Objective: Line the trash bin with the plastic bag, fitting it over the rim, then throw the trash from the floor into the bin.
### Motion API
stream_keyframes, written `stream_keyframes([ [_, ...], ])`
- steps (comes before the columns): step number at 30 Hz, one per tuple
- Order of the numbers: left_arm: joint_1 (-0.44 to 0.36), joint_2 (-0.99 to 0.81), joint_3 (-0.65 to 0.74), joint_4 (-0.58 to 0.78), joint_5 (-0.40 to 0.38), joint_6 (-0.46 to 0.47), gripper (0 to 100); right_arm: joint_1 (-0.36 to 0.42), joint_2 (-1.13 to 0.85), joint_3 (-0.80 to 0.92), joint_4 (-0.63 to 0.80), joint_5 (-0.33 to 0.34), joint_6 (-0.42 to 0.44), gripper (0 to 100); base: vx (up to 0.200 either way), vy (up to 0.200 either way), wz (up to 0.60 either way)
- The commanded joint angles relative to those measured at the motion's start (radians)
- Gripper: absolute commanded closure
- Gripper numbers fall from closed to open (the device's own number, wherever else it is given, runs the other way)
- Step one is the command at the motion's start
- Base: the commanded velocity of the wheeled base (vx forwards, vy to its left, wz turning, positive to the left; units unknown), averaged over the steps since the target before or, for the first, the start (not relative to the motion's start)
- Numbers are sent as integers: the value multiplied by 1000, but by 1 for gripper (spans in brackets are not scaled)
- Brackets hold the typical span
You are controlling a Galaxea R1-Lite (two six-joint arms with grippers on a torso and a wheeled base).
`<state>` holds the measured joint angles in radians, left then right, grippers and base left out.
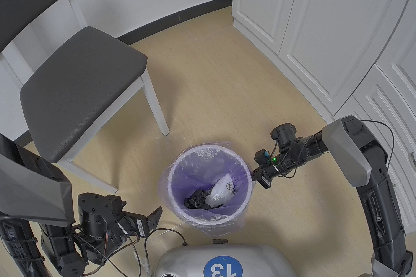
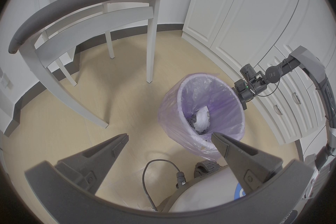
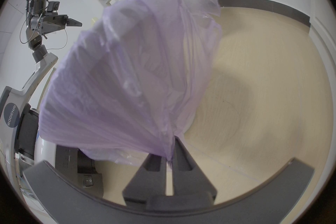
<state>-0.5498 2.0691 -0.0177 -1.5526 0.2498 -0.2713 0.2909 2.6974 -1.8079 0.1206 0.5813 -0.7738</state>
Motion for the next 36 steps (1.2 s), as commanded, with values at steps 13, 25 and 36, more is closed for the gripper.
stream_keyframes([
  [13, 17, 8, -1, -18, -1, 0, 0, -21, -177, 91, -12, -1, 16, 0, 0, 0, 0],
  [25, 17, 0, 2, -18, -1, -3, 0, -62, -498, 361, -127, -3, 105, 0, 0, 0, 0],
  [36, 17, 0, 7, -18, -1, -9, 0, -56, -596, 555, -286, -3, 180, 0, 0, 0, 0],
])
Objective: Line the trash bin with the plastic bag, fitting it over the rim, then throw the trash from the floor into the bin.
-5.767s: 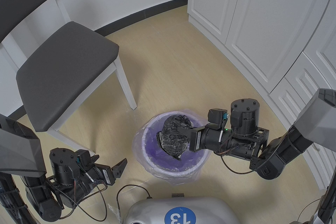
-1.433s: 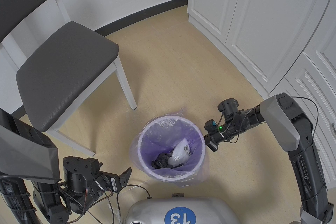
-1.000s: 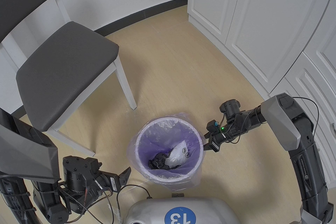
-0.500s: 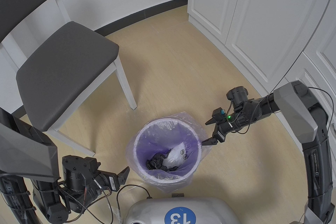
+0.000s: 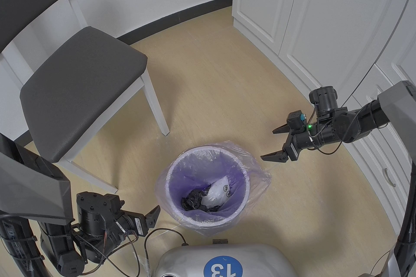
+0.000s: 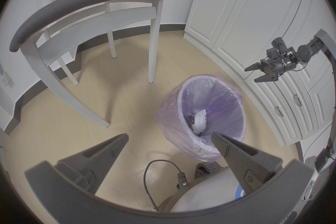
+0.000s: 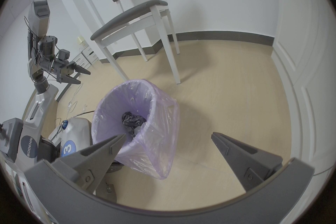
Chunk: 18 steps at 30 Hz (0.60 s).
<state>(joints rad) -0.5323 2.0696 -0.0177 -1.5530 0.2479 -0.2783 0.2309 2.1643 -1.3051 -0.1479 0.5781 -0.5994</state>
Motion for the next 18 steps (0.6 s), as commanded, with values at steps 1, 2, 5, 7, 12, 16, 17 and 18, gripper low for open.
stream_keyframes([
  [1, 0, 0, 7, -18, 1, -2, 0, 5, -66, 67, -33, 2, 4, 0, 0, 0, 0],
  [2, 0, 1, 7, -18, 1, -2, 0, 7, -72, 76, -42, 2, 6, 0, 0, 0, 0],
  [5, 0, 1, 7, -18, 1, -2, 0, 8, -78, 89, -59, 2, 6, 0, 0, 0, 0],
  [7, 0, 3, 7, -18, 1, -2, 0, 13, -78, 90, -61, 2, 6, 0, 0, 0, 0],
  [12, 0, 4, 12, -18, 1, -2, 0, 15, -86, 107, -78, 5, 3, 0, 0, 0, 0],
  [16, 2, -6, 13, -18, -6, 7, 0, 15, -124, 175, -147, -1, -2, 0, 0, 0, 0],
  [17, 2, -9, 10, -18, -10, 8, 0, 15, -136, 196, -176, -1, 3, 0, 0, 0, 0],
  [18, 2, -8, 7, -18, -15, 11, 0, 15, -147, 218, -202, -3, 7, 0, 0, 0, 0],
])
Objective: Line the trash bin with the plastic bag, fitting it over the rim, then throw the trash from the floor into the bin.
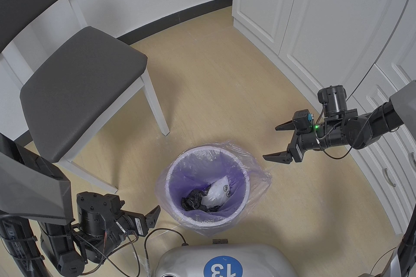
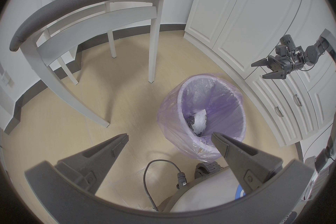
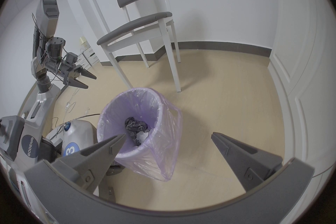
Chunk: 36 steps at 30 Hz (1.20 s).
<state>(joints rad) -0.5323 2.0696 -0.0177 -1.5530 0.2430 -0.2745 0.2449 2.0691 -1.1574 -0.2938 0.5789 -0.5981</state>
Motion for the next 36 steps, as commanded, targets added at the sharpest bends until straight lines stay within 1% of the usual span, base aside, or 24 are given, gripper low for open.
stream_keyframes([
  [1, 2, -5, 7, -18, -16, 23, 0, -1, -63, 97, -85, -4, 9, 0, 0, 0, 0],
  [2, 3, -3, 7, -18, -21, 34, 0, 1, -66, 108, -99, -4, 12, 0, 0, 0, 0],
  [5, 45, -8, 8, -18, -62, 159, 0, 4, -70, 216, -220, -8, 29, 0, 0, 0, 0],
  [6, 61, -13, 7, -18, -82, 201, 0, 10, -69, 248, -263, -19, 35, 0, 0, 0, 0],
  [7, 72, -16, 7, -18, -94, 222, 0, 13, -69, 268, -286, -31, 40, 0, 0, 0, 0],
  [9, 112, -20, -2, -18, -146, 296, 0, 17, -64, 331, -367, -108, 61, 0, 0, 0, 0],
  [11, 147, -11, -19, -18, -185, 363, 0, 17, -53, 372, -430, -169, 93, 0, 0, 0, 0],
  [12, 167, -8, -27, -18, -194, 390, 0, 17, -37, 381, -452, -177, 109, 0, 0, 0, 0],
  [13, 187, -5, -36, -18, -202, 419, 0, 16, -1, 381, -472, -177, 116, 0, 0, 0, 0],
  [16, 227, 7, -53, -18, -212, 477, 0, 10, 121, 338, -505, -177, 81, 0, 0, 0, 0],
  [19, 244, 18, -58, -18, -212, 483, 0, 11, 235, 255, -490, -175, 8, 0, 0, 0, 0],
  [22, 255, 15, -53, -18, -211, 482, 0, 30, 351, 142, -485, -175, -3, 0, 0, 0, 0],
  [24, 261, 4, -48, -18, -211, 483, 0, 37, 421, 38, -429, -175, -3, 0, 0, 0, 0],
  [26, 259, -13, -41, -18, -211, 485, 0, 39, 450, -64, -304, -175, -2, 0, 0, 0, 0],
  [27, 258, -17, -39, -18, -211, 485, 0, 39, 457, -90, -277, -177, -2, 0, 0, 0, 0],
  [29, 252, -37, -25, -18, -211, 491, 0, 37, 522, -261, -151, -183, -6, 0, 0, 0, 0],
  [32, 247, -40, -16, -18, -209, 494, 0, 34, 611, -455, -56, -185, -8, 0, 0, 0, 0],
  [33, 247, -40, -15, -18, -209, 495, 0, 34, 649, -554, 27, -185, -12, 0, 0, 0, 0],
  [35, 249, -39, -11, -18, -209, 497, 0, 34, 687, -670, 153, -185, -19, 0, 0, 0, 0],
  [36, 249, -39, -11, -18, -209, 497, 0, 34, 692, -686, 171, -185, -19, 0, 0, 0, 0],
])
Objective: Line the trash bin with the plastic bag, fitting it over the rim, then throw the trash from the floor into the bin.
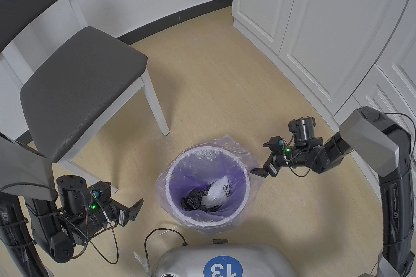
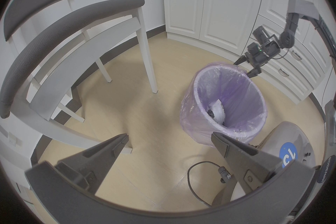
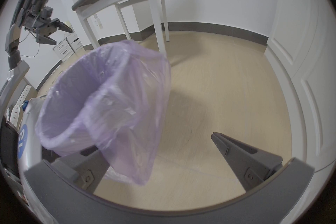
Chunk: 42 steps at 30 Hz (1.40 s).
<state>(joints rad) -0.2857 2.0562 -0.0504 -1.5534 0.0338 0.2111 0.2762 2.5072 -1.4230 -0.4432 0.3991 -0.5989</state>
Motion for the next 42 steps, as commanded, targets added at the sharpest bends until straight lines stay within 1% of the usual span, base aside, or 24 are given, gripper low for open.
stream_keyframes([
  [1, 3, -24, 21, -17, 0, 11, 0, 1, 278, -482, 380, -5, -24, 0, 0, 0, 0],
  [2, 2, -24, 21, -17, 0, 11, 0, -2, 318, -574, 468, -5, -50, 0, 0, 0, 0],
  [6, 0, -22, 17, -17, -3, 22, 0, -9, 337, -577, 560, -3, -111, 0, 0, 0, 0],
  [8, 3, -21, 12, -17, -3, 28, 0, -20, 326, -577, 567, 6, -148, 0, 0, 0, 0],
  [10, 5, -21, 17, -17, -3, 28, 0, -29, 272, -508, 557, 29, -162, 0, 0, 0, 0],
  [11, 8, -21, 27, -17, -3, 25, 0, -37, 208, -439, 540, 73, -160, 0, 0, 0, 0],
  [12, 8, -22, 34, -17, -2, 25, 0, -40, 183, -413, 531, 93, -160, 0, 0, 0, 0],
  [13, 8, -27, 47, -17, -3, 24, 0, -48, 133, -364, 509, 133, -160, 0, 0, 0, 0],
  [15, 7, -33, 50, -17, -2, 22, 0, -57, 61, -297, 477, 171, -157, 0, 0, 0, 0],
  [20, 2, -99, 50, -17, 0, 30, 0, -78, -168, -73, 366, 184, -151, 0, 0, 0, 0],
  [22, 0, -103, 50, -17, -2, 31, 0, -86, -206, -36, 348, 184, -148, 0, 0, 0, 0],
  [23, -1, -105, 50, -17, -2, 33, 0, -94, -252, 7, 325, 185, -139, 0, 0, 0, 0],
  [24, -7, -110, 50, -17, -2, 33, 0, -109, -329, 75, 282, 187, -108, 0, 0, 0, 0],
  [26, -9, -111, 50, -17, -2, 31, 0, -112, -347, 91, 267, 187, -97, 0, 0, 0, 0],
  [30, -7, -116, 50, -17, -43, 34, 0, -112, -485, 249, 80, 178, 51, 0, 0, 0, 0],
  [32, -1, -111, 50, -17, -63, 39, 0, -104, -527, 315, -22, 161, 119, 0, 0, 0, 0],
  [33, 5, -108, 50, -17, -74, 50, 0, -97, -547, 357, -81, 139, 151, 0, 0, 0, 0],
  [34, 22, -88, 50, -17, -97, 83, 0, -78, -577, 426, -192, 81, 203, 0, 0, 0, 0],
  [37, 60, -64, 49, -17, -127, 128, 0, -57, -600, 515, -339, -5, 283, 0, 0, 0, 0],
  [38, 108, -27, 44, -17, -176, 186, 0, -15, -600, 631, -548, -95, 410, 0, 0, 0, 0],
  [39, 119, -14, 41, -17, -187, 200, 0, -2, -593, 661, -606, -117, 444, 0, 0, 0, 0],
  [40, 119, -14, 41, -17, -187, 200, 0, -2, -593, 661, -606, -117, 444, 0, 0, 0, 0],
  [41, 148, 24, 40, -17, -207, 235, 0, 28, -577, 740, -787, -184, 528, 0, 0, 0, 0],
  [42, 157, 47, 40, -17, -213, 240, 0, 38, -550, 776, -881, -224, 562, 0, 0, 0, 0],
])
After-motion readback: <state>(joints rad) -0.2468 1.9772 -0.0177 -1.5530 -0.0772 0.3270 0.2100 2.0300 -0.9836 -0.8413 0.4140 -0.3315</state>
